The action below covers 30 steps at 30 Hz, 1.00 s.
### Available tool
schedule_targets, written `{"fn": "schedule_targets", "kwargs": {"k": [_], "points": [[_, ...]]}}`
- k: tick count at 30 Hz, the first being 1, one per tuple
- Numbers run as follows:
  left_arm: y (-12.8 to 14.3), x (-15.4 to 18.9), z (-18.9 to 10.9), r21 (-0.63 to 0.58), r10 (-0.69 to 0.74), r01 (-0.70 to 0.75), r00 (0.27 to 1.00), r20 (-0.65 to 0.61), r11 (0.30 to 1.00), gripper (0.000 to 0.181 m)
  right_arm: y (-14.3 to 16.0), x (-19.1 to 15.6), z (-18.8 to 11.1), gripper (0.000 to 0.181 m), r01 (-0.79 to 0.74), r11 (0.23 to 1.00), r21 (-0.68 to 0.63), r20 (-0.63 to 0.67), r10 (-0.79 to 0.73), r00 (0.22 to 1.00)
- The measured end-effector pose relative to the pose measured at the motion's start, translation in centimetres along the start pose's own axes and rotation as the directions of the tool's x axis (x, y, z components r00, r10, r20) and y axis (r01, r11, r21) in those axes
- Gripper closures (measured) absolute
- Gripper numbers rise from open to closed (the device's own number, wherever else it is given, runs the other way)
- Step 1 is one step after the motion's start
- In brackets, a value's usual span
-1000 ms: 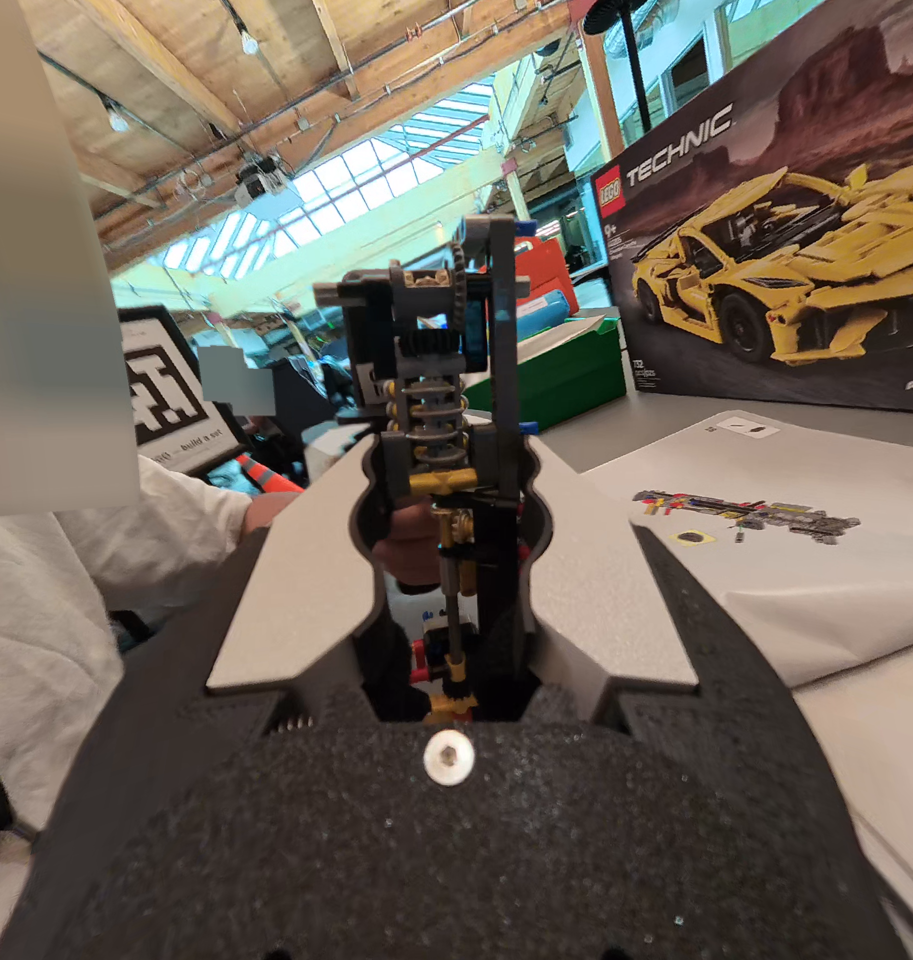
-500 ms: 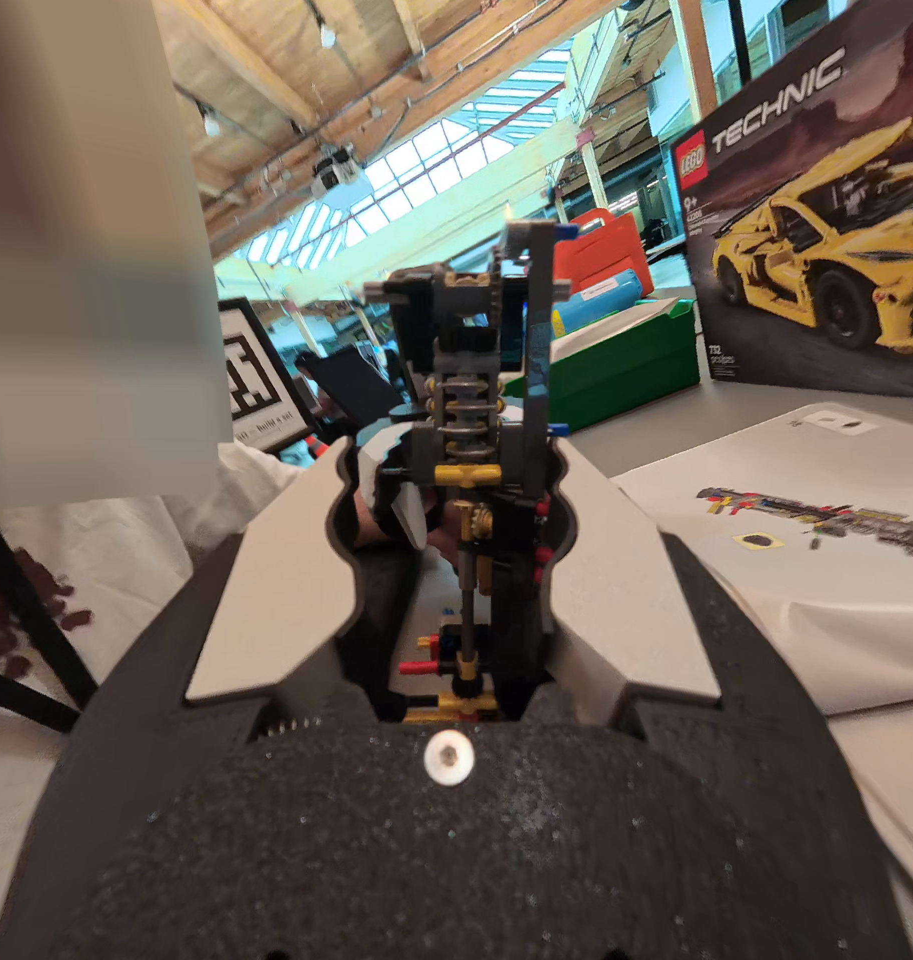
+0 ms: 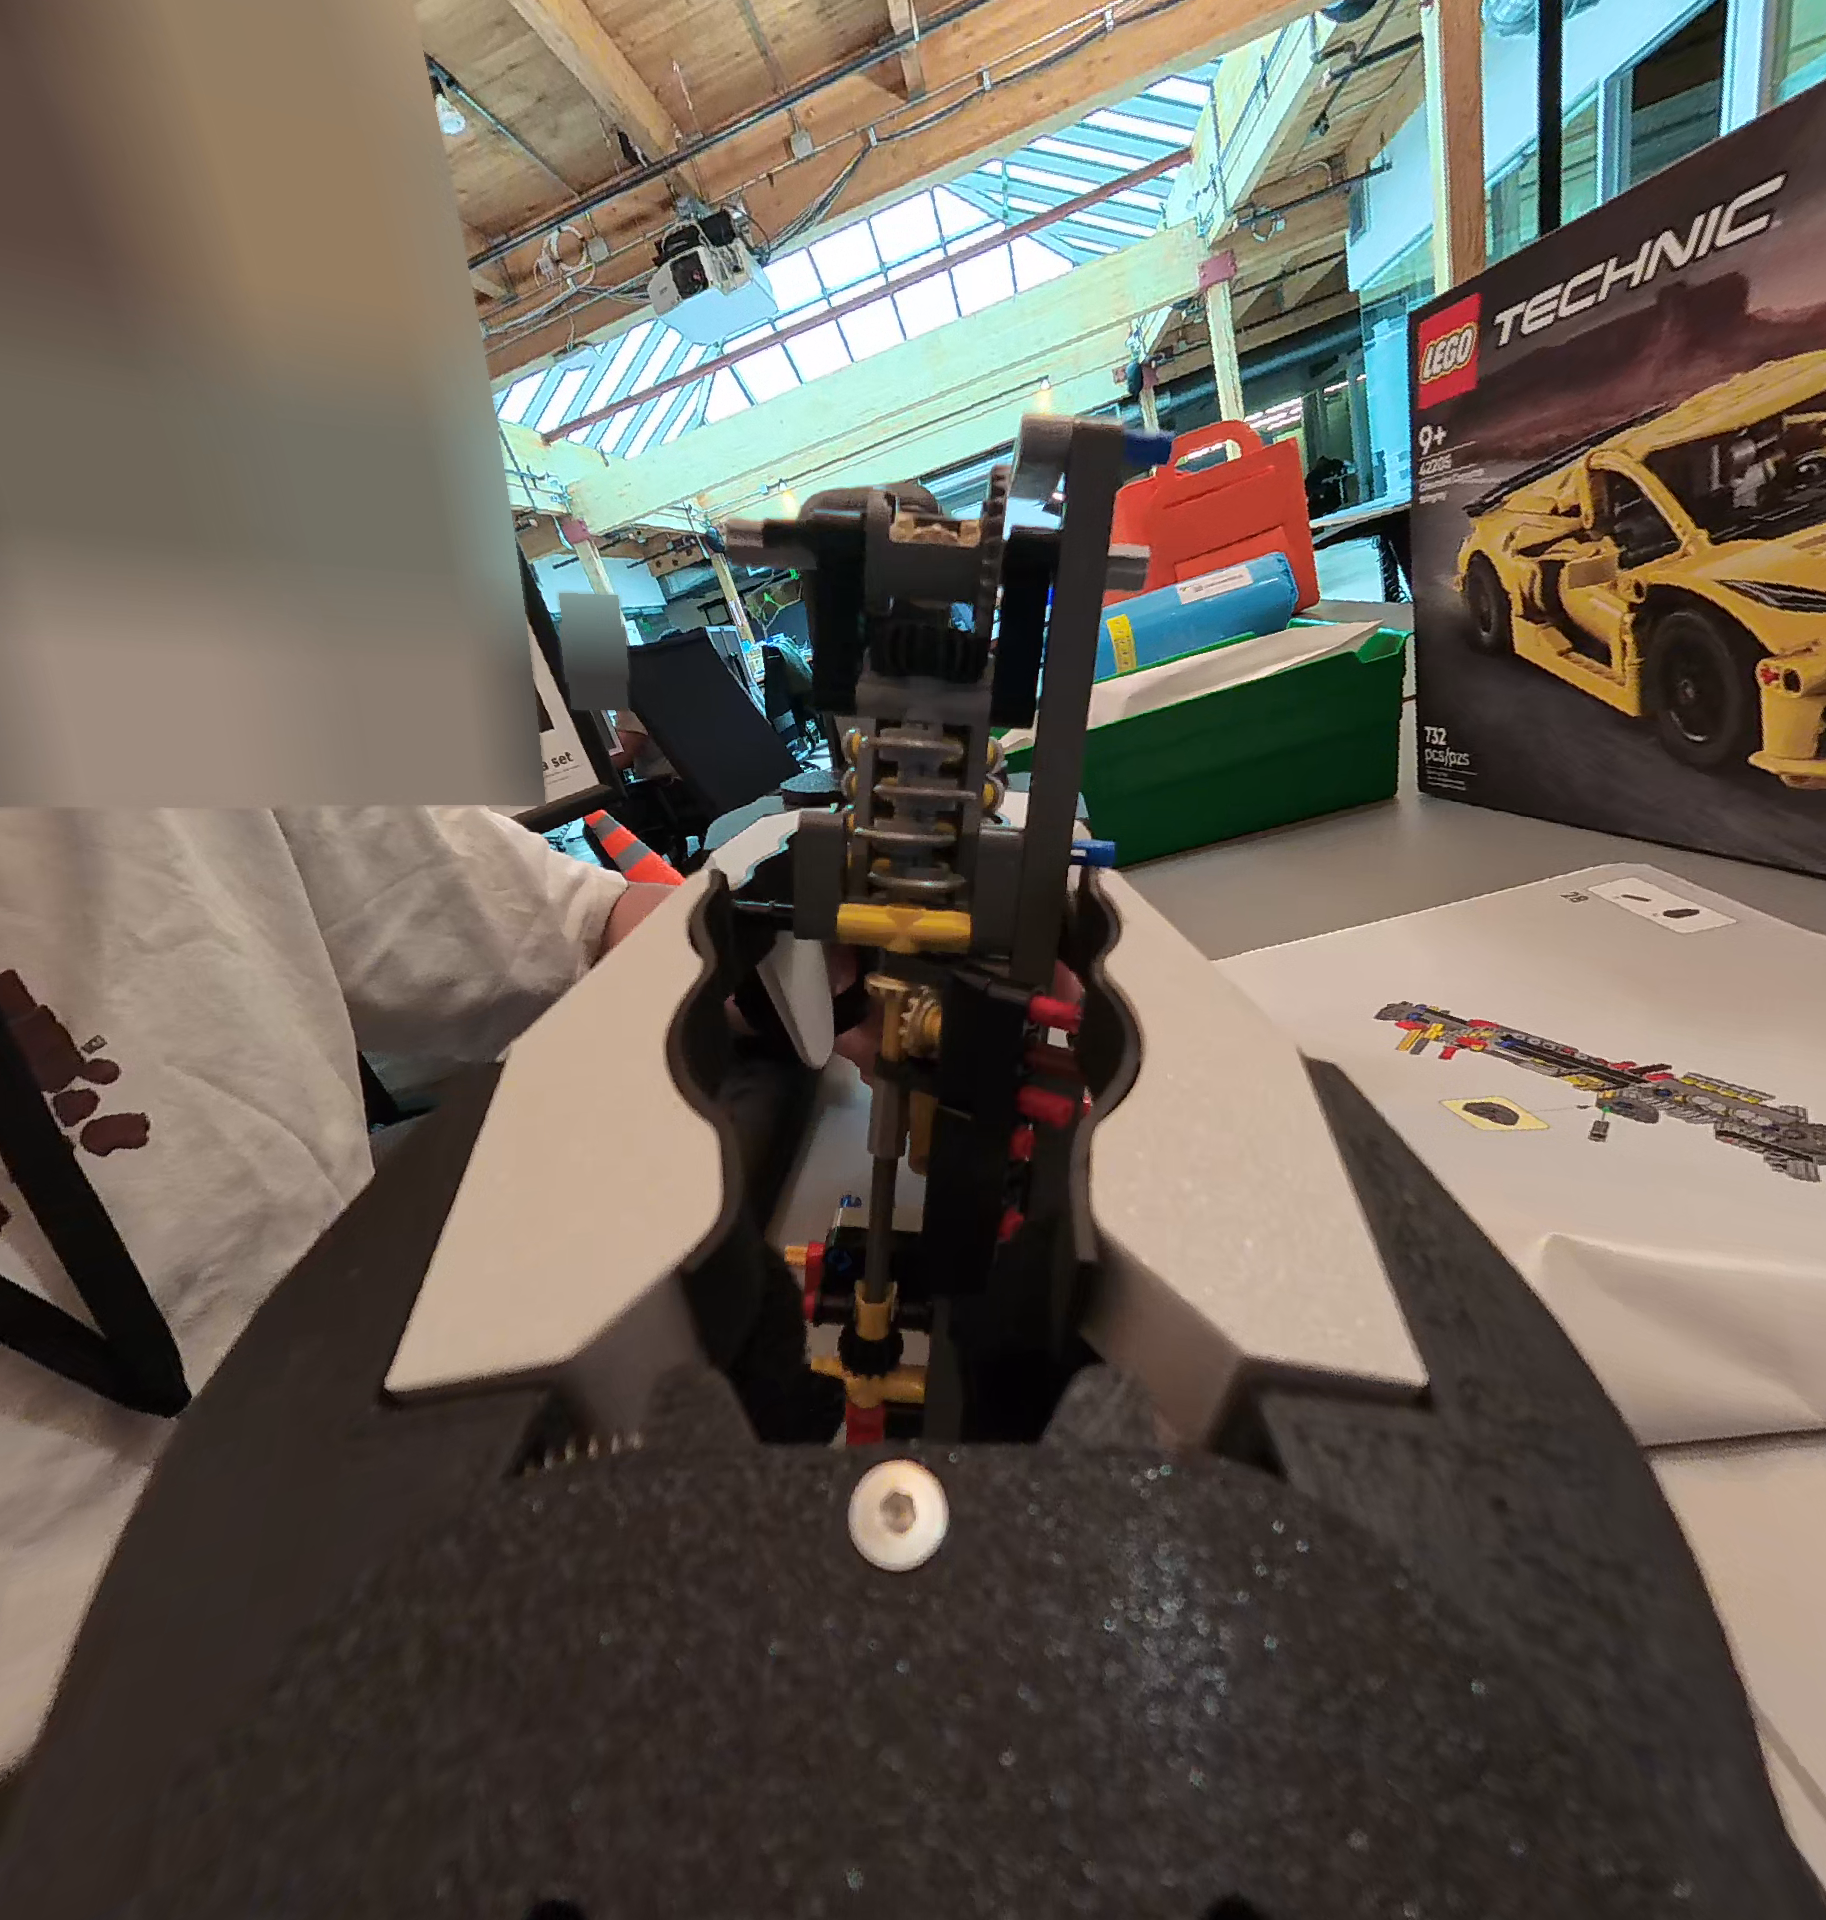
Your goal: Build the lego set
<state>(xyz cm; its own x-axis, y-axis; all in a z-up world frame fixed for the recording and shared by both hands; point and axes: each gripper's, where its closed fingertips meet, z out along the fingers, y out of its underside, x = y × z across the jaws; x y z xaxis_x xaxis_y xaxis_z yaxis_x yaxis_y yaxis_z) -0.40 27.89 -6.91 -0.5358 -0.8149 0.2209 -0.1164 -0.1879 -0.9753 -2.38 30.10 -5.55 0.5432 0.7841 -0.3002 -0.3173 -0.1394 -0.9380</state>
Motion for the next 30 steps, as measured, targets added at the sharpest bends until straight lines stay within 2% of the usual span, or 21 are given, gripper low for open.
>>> {"fn": "schedule_targets", "kwargs": {"k": [19,20,21,30], "points": [[0.28,-0.06,0.02,-0.049,0.058,-0.055,0.997,0.051,0.997,0.123,0.13,-0.47,-0.12,0.120,0.014,1.000,0.003,0.011,-0.014,1.000],[0.36,-0.33,-0.03,-0.053,0.070,-0.067,0.995,0.072,0.996,0.132,0.17,-0.51,-0.05,0.119,0.009,1.000,0.002,0.012,-0.009,1.000],[0.40,-0.31,-0.05,-0.055,0.089,-0.085,0.993,0.074,0.995,0.133,0.19,-0.55,-0.03,0.119,0.009,1.000,0.002,0.014,-0.009,1.000],[0.43,-0.02,0.03,-0.069,0.115,-0.110,0.991,0.072,0.992,0.133,0.16,-0.73,-0.12,0.120,0.029,1.000,-0.001,0.009,-0.029,1.000]]}}
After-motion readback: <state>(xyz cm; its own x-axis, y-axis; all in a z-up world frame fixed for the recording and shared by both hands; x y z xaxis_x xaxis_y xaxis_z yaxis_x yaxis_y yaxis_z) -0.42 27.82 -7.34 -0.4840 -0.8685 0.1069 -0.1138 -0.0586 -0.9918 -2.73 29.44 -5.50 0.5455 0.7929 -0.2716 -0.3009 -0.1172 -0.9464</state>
